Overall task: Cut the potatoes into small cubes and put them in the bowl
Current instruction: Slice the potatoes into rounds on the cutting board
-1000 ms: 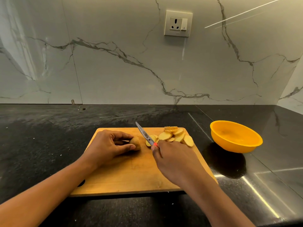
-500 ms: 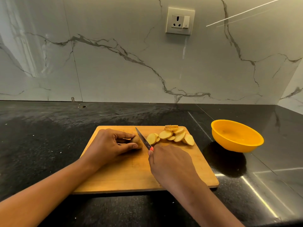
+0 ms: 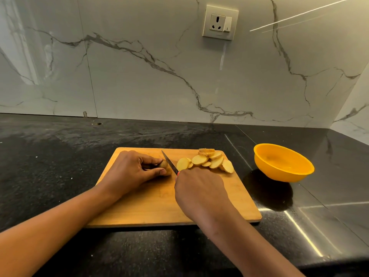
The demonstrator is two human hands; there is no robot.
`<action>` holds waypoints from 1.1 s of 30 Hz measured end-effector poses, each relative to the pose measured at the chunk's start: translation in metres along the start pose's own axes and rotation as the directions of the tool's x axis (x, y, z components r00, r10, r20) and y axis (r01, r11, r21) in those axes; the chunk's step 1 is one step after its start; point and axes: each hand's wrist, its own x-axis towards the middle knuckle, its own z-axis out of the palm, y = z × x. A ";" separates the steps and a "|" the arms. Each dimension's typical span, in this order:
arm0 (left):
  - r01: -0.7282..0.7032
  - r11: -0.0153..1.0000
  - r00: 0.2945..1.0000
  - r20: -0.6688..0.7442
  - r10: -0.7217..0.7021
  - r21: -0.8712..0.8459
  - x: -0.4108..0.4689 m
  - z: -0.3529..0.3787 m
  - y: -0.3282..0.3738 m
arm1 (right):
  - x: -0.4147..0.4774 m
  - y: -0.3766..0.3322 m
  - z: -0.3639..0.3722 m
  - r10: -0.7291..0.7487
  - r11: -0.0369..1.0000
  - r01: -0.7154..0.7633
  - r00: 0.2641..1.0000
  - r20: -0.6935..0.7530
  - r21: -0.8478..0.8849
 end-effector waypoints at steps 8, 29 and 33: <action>-0.012 1.000 1.000 0.001 0.012 0.021 -0.001 0.000 0.000 | 0.019 -0.009 0.010 0.000 0.998 0.008 0.994 0.111 -0.064; 0.127 0.977 0.991 0.068 -0.116 -0.172 -0.001 -0.003 0.002 | 0.010 0.032 0.018 0.136 0.981 -0.118 0.984 -0.114 0.156; 0.124 0.972 0.991 0.080 -0.110 -0.197 0.000 -0.004 0.002 | 0.002 0.044 0.020 0.150 0.968 -0.106 0.971 -0.185 0.229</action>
